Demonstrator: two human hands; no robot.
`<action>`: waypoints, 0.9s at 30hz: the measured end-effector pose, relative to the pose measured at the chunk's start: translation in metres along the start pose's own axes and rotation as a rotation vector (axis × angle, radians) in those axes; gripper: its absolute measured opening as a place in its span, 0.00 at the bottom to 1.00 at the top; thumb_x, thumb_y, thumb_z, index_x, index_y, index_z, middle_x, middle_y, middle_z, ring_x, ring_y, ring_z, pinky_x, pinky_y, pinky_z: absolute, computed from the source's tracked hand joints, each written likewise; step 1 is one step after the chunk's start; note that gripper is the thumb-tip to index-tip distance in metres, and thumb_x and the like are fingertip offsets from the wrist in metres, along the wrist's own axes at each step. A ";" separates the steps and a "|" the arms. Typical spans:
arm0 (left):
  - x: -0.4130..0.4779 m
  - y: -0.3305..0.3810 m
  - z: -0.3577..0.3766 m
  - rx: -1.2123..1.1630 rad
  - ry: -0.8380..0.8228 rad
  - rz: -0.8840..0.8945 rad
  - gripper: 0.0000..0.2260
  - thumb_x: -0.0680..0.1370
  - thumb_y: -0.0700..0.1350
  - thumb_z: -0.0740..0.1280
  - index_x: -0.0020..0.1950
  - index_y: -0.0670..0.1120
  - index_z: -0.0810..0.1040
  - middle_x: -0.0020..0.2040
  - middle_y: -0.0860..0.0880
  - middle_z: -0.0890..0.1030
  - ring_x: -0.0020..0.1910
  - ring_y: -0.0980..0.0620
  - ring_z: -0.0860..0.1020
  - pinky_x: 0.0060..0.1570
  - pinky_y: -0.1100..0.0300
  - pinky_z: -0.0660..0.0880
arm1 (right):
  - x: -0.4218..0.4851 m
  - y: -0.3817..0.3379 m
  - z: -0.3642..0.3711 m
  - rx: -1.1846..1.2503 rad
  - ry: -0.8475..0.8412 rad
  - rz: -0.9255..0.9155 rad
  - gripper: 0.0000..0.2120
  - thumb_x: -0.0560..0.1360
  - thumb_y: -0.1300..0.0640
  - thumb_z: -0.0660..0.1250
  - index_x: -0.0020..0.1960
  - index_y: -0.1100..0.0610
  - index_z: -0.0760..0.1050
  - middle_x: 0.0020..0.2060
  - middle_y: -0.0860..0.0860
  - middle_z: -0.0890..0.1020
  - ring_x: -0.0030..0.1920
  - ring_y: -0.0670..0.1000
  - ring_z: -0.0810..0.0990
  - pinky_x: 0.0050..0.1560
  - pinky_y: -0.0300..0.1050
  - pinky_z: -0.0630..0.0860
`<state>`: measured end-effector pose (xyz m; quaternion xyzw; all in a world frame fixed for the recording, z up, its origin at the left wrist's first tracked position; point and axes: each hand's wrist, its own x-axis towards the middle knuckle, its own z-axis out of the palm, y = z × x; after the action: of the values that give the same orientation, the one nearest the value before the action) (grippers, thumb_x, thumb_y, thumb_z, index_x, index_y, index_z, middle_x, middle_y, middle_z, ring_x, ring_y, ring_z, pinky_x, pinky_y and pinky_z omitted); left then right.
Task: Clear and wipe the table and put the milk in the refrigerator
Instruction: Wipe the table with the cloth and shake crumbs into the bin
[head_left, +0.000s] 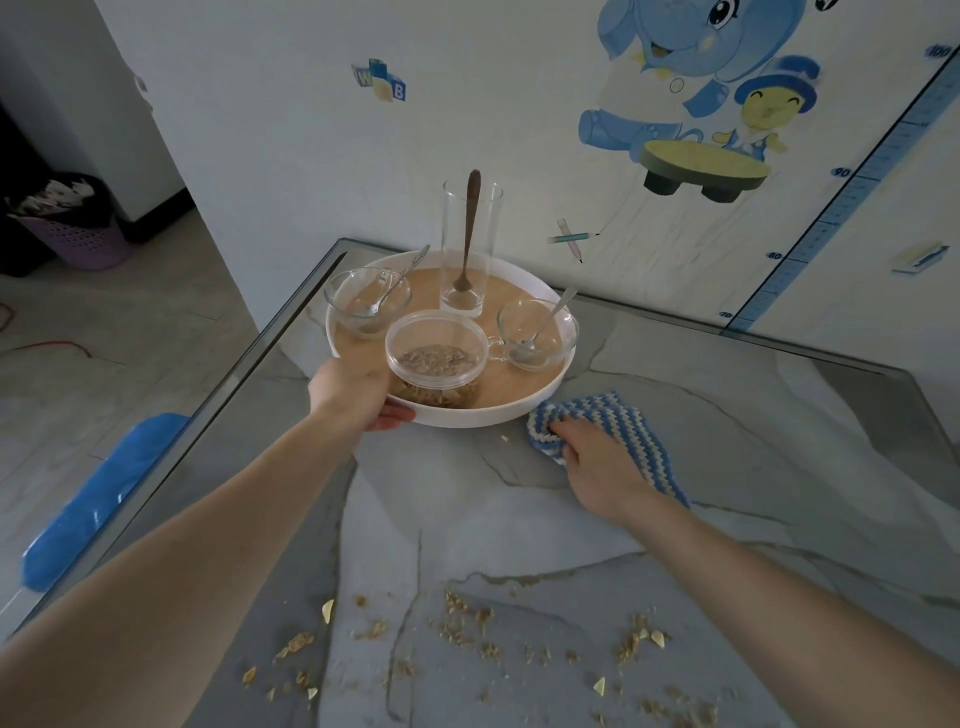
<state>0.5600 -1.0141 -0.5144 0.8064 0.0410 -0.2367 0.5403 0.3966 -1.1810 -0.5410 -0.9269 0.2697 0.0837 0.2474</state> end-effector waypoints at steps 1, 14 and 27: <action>-0.001 0.003 -0.001 -0.001 -0.004 0.001 0.06 0.75 0.39 0.58 0.40 0.40 0.72 0.22 0.46 0.79 0.21 0.53 0.79 0.24 0.64 0.77 | 0.001 -0.004 0.001 0.003 -0.009 -0.022 0.17 0.78 0.67 0.53 0.65 0.61 0.69 0.65 0.56 0.73 0.65 0.56 0.70 0.63 0.43 0.64; -0.003 0.006 0.000 -0.006 -0.003 -0.029 0.08 0.77 0.41 0.58 0.40 0.40 0.71 0.25 0.43 0.80 0.20 0.53 0.78 0.20 0.66 0.75 | -0.026 -0.025 0.012 -0.027 -0.341 -0.340 0.19 0.80 0.64 0.49 0.68 0.56 0.67 0.72 0.49 0.65 0.74 0.45 0.57 0.72 0.38 0.51; 0.009 -0.019 0.008 0.040 0.019 -0.111 0.15 0.76 0.49 0.62 0.50 0.37 0.75 0.26 0.43 0.81 0.22 0.52 0.80 0.21 0.64 0.76 | -0.068 -0.007 0.006 0.077 -0.571 -0.298 0.21 0.78 0.67 0.51 0.64 0.55 0.73 0.68 0.47 0.71 0.70 0.43 0.65 0.67 0.32 0.58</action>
<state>0.5597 -1.0148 -0.5367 0.8158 0.0863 -0.2595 0.5097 0.3437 -1.1415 -0.5238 -0.8853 0.0535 0.2927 0.3574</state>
